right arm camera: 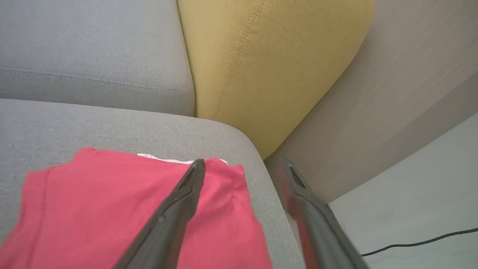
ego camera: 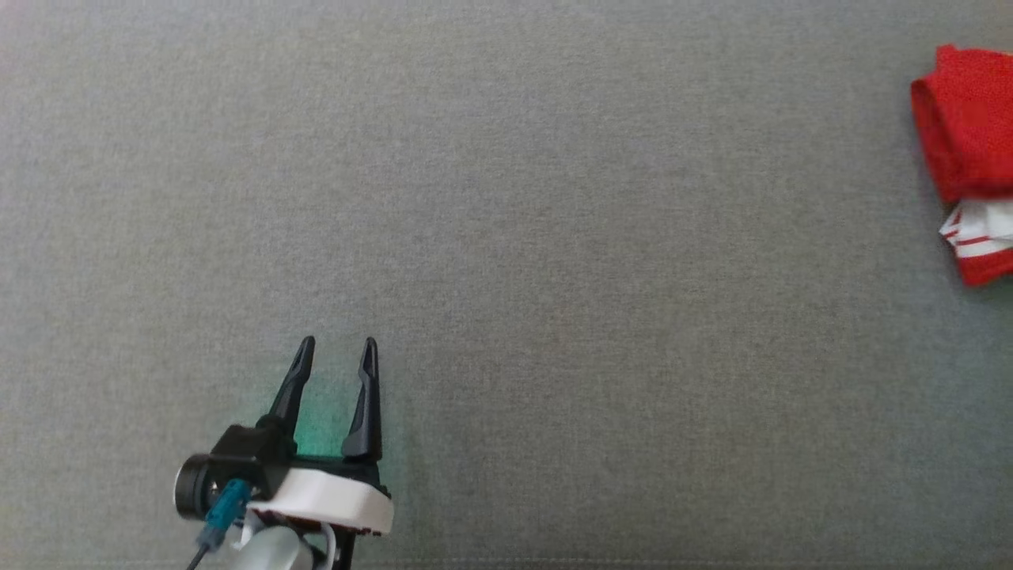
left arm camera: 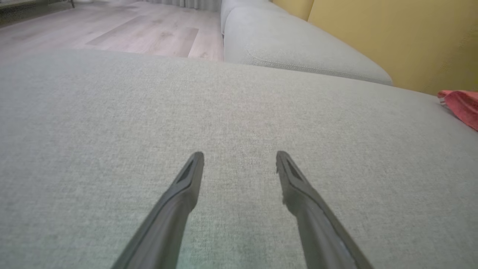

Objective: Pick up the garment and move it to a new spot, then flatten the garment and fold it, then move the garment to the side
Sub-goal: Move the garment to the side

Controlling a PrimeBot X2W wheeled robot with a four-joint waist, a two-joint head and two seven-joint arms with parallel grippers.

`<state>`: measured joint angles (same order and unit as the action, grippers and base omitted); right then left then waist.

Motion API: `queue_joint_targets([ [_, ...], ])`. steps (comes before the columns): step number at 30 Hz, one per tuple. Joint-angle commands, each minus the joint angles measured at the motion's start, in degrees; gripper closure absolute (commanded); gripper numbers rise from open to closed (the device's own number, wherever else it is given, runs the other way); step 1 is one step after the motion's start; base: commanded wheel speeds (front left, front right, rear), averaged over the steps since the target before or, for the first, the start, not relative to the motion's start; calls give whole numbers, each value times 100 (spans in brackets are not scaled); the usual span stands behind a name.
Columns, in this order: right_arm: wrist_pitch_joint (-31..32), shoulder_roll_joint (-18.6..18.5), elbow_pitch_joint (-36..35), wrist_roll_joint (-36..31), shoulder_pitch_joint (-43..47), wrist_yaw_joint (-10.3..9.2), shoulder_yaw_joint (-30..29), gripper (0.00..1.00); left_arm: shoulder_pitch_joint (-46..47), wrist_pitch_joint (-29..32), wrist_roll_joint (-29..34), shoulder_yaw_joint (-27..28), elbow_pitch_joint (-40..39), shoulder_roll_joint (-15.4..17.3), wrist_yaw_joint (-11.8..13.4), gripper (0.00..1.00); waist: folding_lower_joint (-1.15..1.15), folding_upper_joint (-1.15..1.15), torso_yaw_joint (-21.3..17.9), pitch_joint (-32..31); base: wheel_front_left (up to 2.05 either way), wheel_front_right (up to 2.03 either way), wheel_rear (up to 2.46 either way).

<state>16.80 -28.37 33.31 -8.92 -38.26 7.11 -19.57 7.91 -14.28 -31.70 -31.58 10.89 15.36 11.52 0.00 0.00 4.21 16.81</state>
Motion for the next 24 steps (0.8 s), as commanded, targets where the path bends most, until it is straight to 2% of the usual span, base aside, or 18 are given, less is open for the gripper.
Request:
queue_joint_targets([
  [1, -134, 5, -245, 38, -192, 37, 150, 0, 141, -42, 42, 162, -128, 90, -16, 0, 0, 0, -73, -123, 0, 0, 0],
  [8, -408, 413, -448, 193, -102, 37, 536, 0, 45, -27, -18, 223, -113, 186, 9, 0, 0, 0, -157, -593, 0, 0, 0],
  [12, -598, 820, -653, 268, 137, 37, 719, 0, -88, -9, -109, 305, -98, 264, 50, 0, 0, 0, -171, -1016, 0, 0, 0],
  [19, -1049, 1520, -1044, 556, 898, 37, 1056, 0, -403, 23, -294, 445, -55, 364, 153, 0, 0, 0, -131, -1681, 0, 0, 0],
  [24, -1523, 1973, -1534, 596, 1591, 37, 1232, 0, -574, 36, -385, 505, -49, 417, 199, 0, 0, 0, -77, -1921, 0, 0, 0],
])
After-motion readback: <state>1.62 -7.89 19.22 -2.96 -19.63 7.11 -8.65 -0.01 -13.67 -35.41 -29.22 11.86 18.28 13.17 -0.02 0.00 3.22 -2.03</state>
